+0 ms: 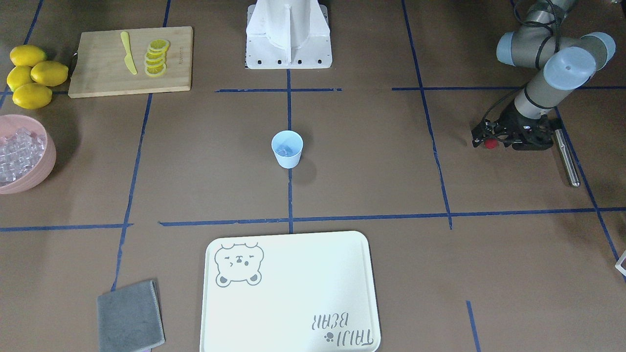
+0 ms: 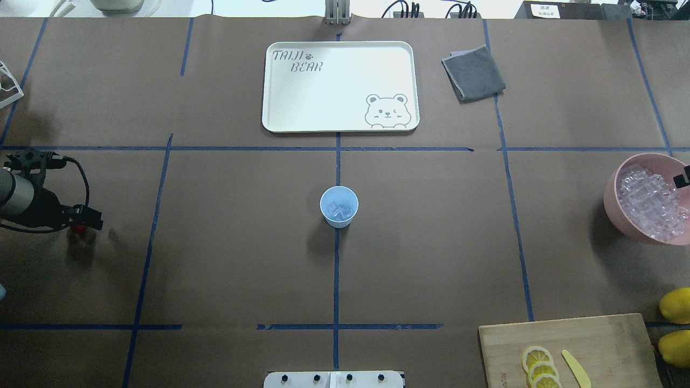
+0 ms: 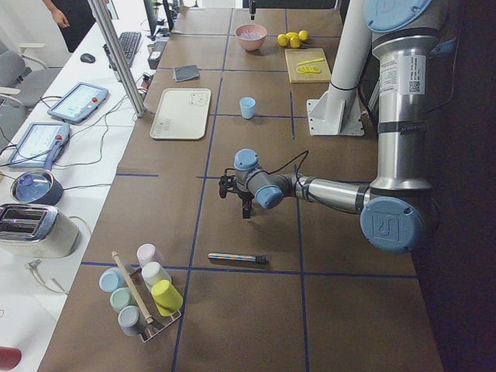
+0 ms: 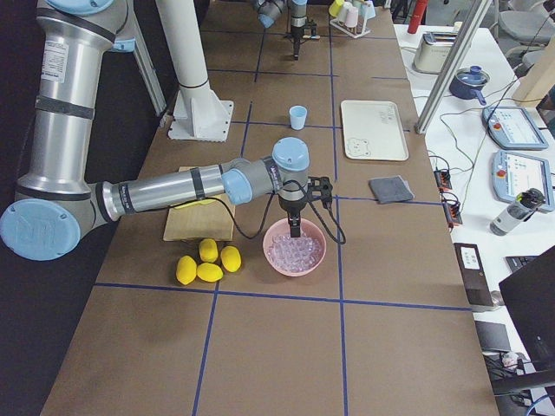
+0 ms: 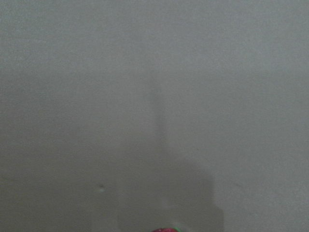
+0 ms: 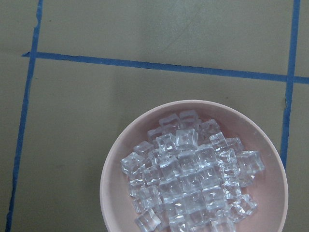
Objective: Mash ice and strawberries in cup
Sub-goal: 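Hold the red strawberry in the left gripper and raise the arm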
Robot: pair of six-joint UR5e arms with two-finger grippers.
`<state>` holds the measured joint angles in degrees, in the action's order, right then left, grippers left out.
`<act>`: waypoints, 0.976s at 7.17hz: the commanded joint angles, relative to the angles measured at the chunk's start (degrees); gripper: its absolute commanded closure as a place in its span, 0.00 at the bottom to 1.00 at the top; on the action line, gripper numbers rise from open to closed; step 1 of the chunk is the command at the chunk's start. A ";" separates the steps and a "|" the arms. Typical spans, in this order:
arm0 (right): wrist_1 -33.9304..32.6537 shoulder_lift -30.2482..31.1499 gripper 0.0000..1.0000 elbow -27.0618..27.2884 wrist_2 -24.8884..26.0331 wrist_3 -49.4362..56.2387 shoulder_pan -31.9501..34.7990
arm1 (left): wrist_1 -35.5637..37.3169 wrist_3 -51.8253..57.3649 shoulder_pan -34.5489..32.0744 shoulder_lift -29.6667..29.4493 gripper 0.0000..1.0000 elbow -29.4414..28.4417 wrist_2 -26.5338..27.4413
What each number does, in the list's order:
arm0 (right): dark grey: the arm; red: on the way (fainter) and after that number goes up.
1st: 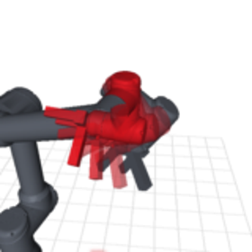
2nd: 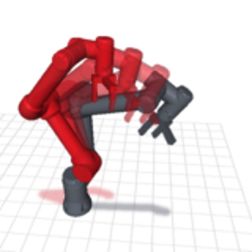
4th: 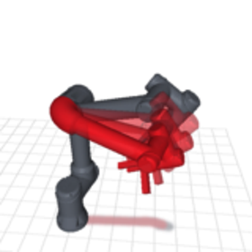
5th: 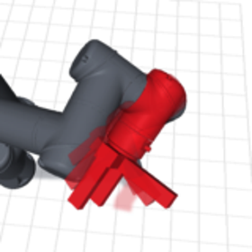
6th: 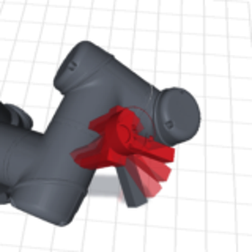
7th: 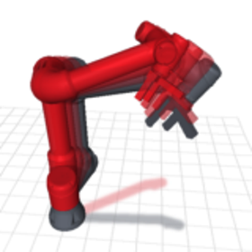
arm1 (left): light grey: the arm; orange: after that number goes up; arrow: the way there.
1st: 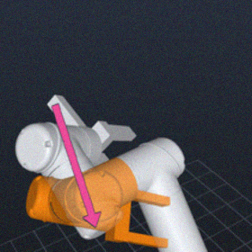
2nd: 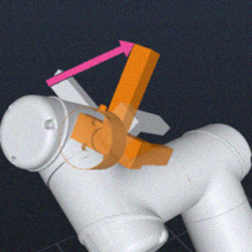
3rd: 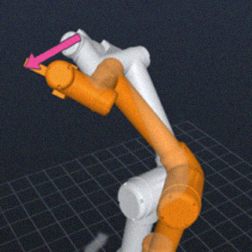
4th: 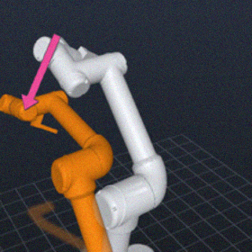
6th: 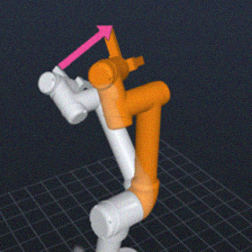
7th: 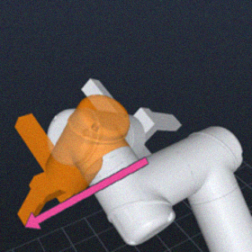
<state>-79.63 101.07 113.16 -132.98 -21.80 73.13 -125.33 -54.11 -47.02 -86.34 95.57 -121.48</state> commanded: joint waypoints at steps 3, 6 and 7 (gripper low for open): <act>0.00 -0.08 0.00 -0.22 0.00 0.00 0.00 | 0.00 -0.21 0.00 0.03 0.87 0.23 -0.07; 0.00 -0.17 0.00 -0.22 -0.26 0.00 0.00 | 0.61 -5.27 0.18 -1.54 1.00 7.75 -2.43; 0.00 -0.17 0.00 -0.22 -0.35 0.00 0.00 | 0.53 -10.09 0.18 -4.60 1.00 10.14 -5.23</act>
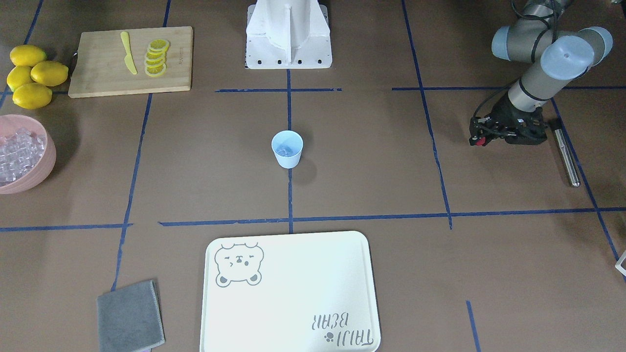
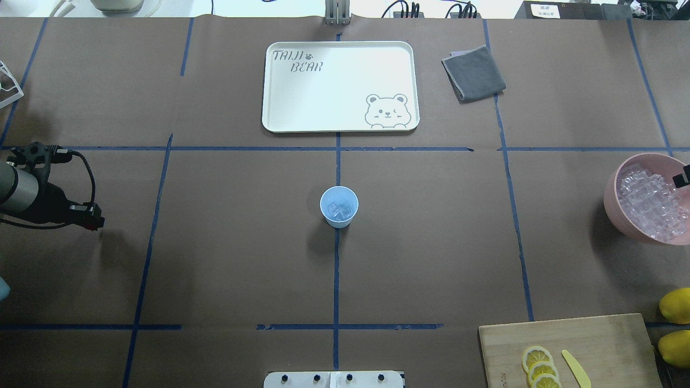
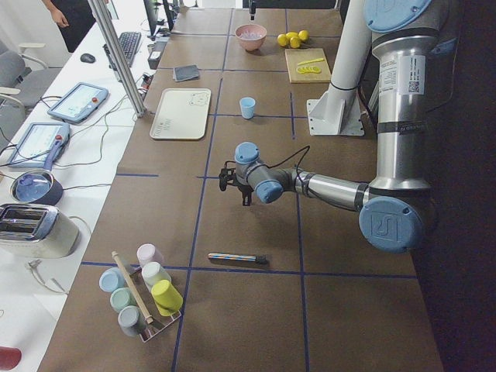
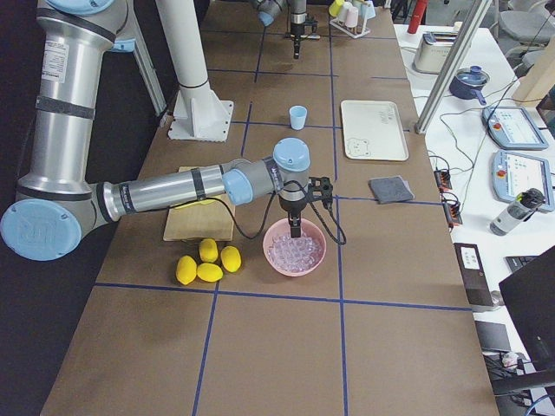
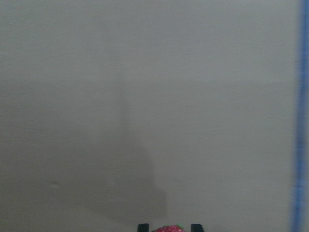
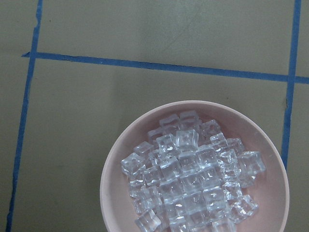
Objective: Mash ice and strawberries in cup
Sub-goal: 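Hold the red strawberry in the left gripper and raise the arm, then carry the strawberry with the left gripper over the light-blue cup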
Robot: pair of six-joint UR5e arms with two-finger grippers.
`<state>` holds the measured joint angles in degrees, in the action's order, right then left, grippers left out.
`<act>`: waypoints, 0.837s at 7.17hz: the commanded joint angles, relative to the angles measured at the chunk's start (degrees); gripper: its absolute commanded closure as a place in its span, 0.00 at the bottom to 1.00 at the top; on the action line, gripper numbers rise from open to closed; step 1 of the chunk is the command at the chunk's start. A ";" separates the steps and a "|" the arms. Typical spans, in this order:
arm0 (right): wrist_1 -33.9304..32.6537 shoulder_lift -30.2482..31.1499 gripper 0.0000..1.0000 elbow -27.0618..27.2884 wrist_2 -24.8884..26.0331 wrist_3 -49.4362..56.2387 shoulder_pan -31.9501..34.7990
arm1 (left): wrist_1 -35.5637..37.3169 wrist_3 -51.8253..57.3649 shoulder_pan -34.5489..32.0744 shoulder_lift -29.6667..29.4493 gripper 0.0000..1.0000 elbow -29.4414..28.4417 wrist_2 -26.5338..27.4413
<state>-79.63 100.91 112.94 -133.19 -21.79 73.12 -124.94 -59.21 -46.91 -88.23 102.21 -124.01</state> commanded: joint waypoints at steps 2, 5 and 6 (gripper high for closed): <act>0.00 0.16 0.00 -0.09 -0.22 0.09 0.18 | 0.13 -15.96 0.76 -12.62 1.00 4.93 -3.17; 0.00 0.16 0.00 -0.09 -0.22 0.09 0.70 | 0.39 -31.64 10.49 -28.27 1.00 1.35 2.67; 0.00 0.16 0.00 -0.09 -0.22 0.09 0.96 | 0.40 -31.67 13.48 -31.71 1.00 -1.37 7.59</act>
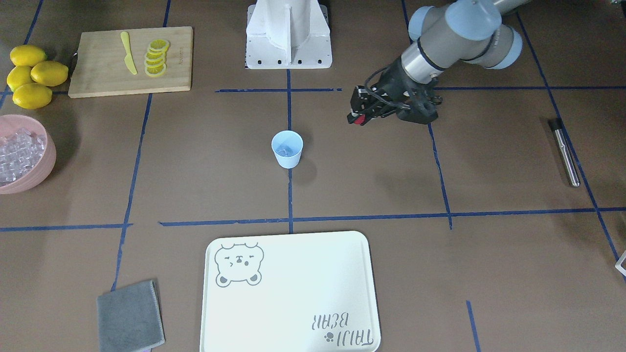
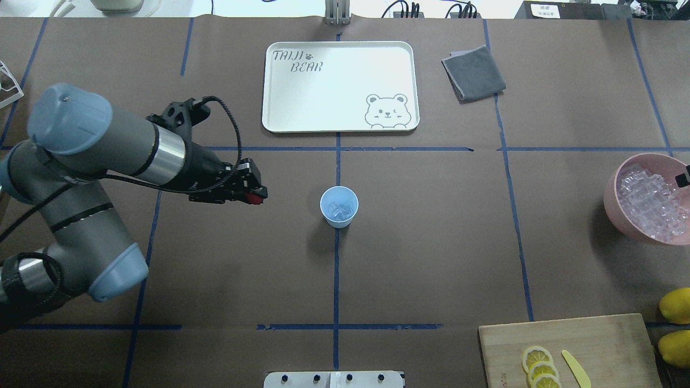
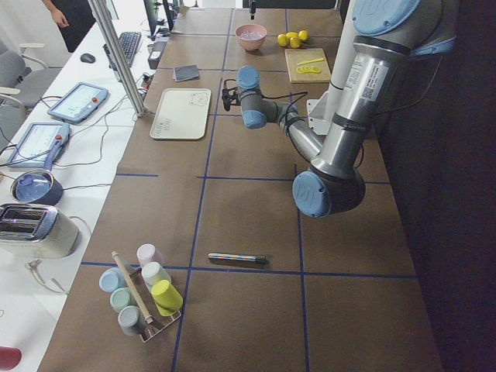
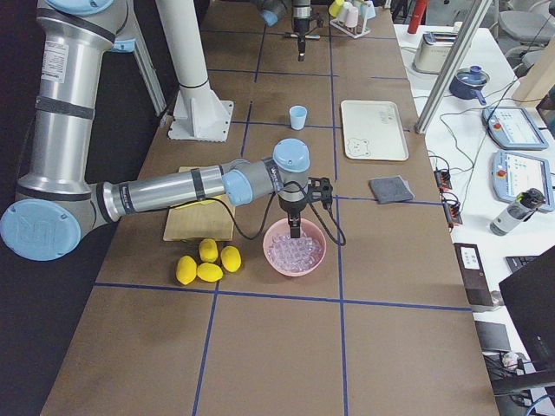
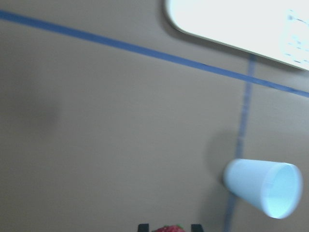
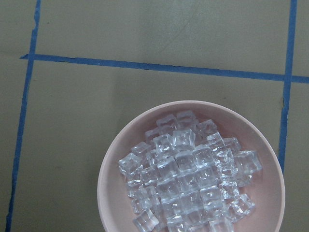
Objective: Mash ice and strawberries in cup
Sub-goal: 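Carry the strawberry with the left gripper over the light-blue cup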
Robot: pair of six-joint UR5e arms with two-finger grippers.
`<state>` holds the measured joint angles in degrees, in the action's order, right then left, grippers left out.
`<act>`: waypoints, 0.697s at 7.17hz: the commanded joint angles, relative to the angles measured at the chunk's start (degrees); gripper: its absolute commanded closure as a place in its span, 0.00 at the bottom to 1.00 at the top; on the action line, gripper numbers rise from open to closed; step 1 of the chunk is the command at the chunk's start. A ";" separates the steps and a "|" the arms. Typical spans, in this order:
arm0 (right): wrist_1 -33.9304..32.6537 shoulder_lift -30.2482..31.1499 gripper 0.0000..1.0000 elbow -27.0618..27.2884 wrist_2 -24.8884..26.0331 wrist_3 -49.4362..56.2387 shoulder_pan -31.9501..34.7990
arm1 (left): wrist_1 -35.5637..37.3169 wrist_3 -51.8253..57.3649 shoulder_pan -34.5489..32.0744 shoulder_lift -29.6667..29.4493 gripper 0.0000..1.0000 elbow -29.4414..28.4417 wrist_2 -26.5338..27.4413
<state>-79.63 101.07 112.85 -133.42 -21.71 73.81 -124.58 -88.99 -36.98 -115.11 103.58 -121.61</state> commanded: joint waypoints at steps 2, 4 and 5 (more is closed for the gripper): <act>0.00 -0.17 0.00 0.17 -0.09 0.00 0.28 | -0.13 -1.72 6.82 -11.08 1.00 -9.59 11.54; 0.00 -0.17 0.00 0.09 -0.09 0.00 0.28 | -0.31 -1.19 8.15 -11.19 0.99 -10.24 13.24; 0.00 -0.17 0.00 0.09 -0.09 0.00 0.28 | -0.40 -1.01 8.23 -11.10 0.91 -10.41 13.33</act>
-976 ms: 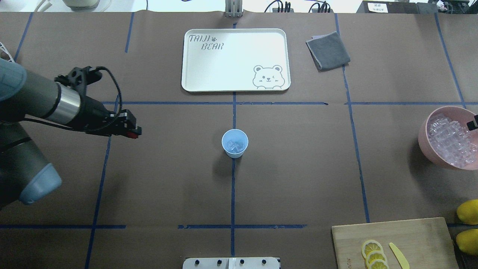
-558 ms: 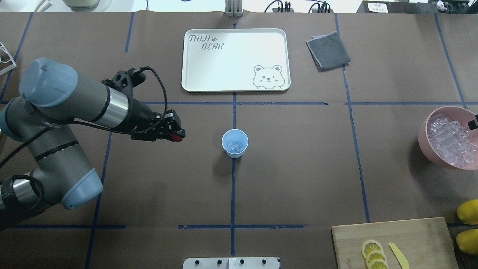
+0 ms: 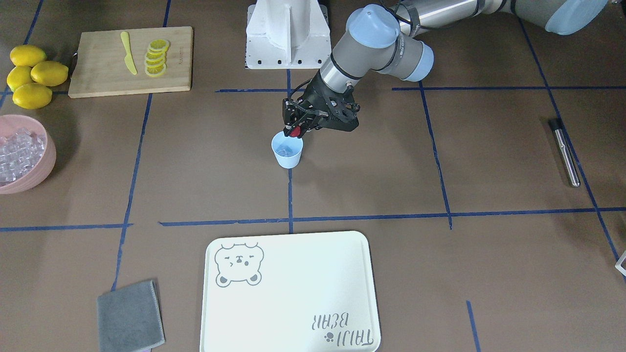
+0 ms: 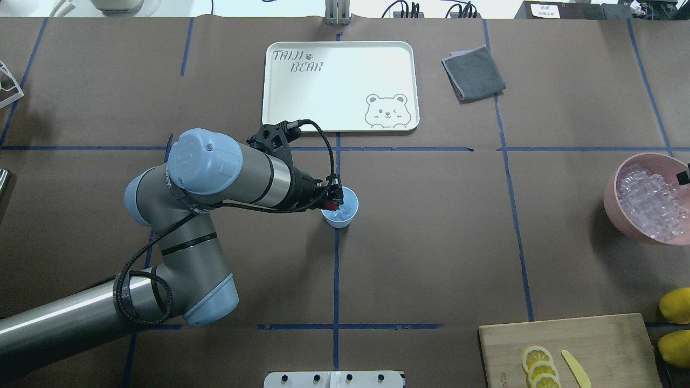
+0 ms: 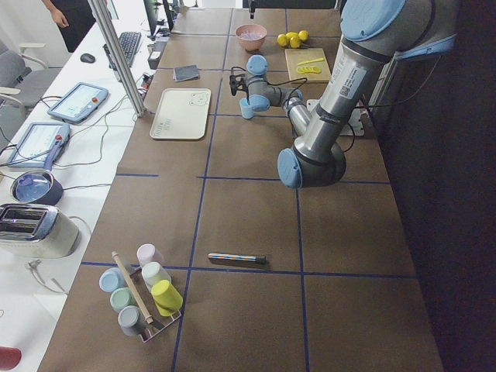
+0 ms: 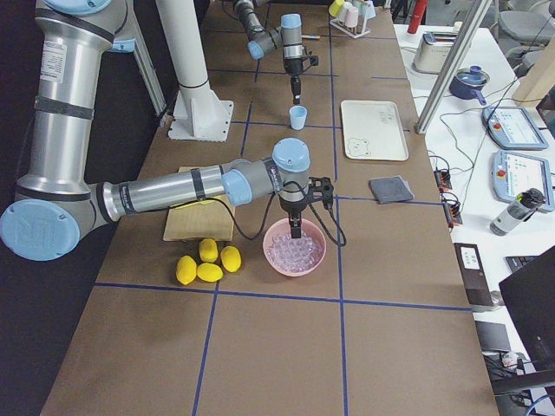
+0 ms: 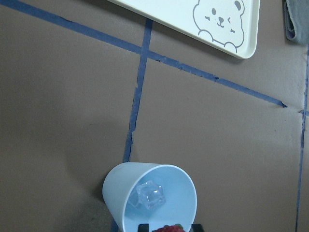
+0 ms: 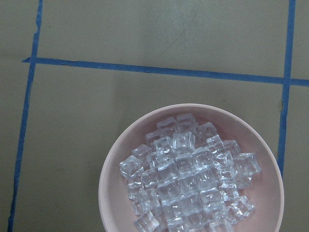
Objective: Mash ice and strawberries in cup
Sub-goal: 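Carry the strawberry with the left gripper over the light-blue cup, then open the left gripper to drop the strawberry into the cup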
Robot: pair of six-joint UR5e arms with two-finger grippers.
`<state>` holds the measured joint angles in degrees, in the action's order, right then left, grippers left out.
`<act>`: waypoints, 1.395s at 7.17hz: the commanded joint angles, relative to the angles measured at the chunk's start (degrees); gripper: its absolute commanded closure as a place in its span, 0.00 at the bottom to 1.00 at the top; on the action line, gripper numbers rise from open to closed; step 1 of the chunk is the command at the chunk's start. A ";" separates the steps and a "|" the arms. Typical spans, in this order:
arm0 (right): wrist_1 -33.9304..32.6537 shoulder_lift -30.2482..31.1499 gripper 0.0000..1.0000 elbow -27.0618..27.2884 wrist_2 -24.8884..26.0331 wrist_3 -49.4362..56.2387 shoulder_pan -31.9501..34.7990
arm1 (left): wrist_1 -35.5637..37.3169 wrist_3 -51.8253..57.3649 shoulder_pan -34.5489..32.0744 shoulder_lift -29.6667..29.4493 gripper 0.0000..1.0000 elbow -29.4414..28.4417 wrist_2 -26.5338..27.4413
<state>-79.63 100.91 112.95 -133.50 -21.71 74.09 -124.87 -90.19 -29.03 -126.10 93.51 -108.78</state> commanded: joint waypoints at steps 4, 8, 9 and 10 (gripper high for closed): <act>-0.09 -0.01 0.00 -0.19 0.08 0.00 0.00 | -0.28 0.28 0.29 -0.20 0.27 -0.26 0.50; 0.00 0.08 0.00 -1.85 0.08 2.17 0.43 | 0.15 3.43 -1.71 1.45 0.25 3.76 0.15; -0.09 -0.27 0.00 -3.69 0.43 5.07 1.57 | 0.16 3.79 -3.12 6.08 0.27 6.74 -1.15; -0.09 -1.06 0.00 -5.53 0.44 8.05 3.49 | 0.16 8.84 -7.22 9.61 0.27 7.73 -6.91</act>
<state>-79.69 100.56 109.61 -133.19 -17.13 75.70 -124.77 -85.49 -32.52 -120.86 99.19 -110.93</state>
